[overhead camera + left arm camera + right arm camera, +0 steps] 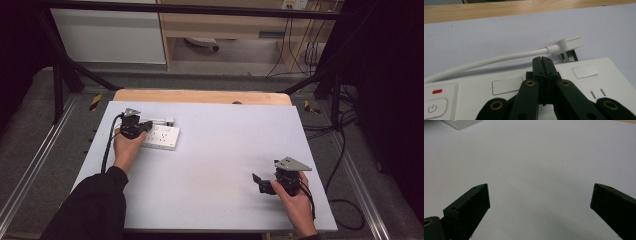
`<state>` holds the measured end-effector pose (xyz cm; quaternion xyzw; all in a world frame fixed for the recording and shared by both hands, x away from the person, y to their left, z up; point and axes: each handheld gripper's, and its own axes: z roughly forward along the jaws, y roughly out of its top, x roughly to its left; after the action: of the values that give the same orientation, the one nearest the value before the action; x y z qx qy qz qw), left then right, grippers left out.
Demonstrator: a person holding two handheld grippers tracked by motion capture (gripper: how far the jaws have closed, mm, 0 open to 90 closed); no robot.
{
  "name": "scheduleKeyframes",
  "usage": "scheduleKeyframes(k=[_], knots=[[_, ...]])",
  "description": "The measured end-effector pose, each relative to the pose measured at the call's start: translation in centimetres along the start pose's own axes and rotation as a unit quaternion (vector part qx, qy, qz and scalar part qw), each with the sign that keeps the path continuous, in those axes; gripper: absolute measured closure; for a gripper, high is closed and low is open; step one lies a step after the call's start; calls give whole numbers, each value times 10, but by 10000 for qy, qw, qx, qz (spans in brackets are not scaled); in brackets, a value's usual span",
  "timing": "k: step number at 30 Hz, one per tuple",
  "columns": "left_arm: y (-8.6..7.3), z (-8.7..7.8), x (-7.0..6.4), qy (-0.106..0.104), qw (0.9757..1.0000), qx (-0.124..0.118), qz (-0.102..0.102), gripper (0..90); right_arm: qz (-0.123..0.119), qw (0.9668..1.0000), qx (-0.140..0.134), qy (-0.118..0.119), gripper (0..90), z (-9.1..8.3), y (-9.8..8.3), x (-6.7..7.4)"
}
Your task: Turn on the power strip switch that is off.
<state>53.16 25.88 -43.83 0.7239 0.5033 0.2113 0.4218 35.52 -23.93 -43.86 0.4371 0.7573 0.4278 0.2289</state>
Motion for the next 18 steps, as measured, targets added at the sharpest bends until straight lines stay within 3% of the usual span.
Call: scheduleKeyframes(k=[10, 18], knots=[[5, -7, -3, 22, 9999, -110, 1, 900, 6, 10000, -3, 14, 28, 0, 0, 0], [7, -9, -8, -35, 9998, -171, 74, 781, 2, 10000, -13, 15, 28, 1, 0, 0]])
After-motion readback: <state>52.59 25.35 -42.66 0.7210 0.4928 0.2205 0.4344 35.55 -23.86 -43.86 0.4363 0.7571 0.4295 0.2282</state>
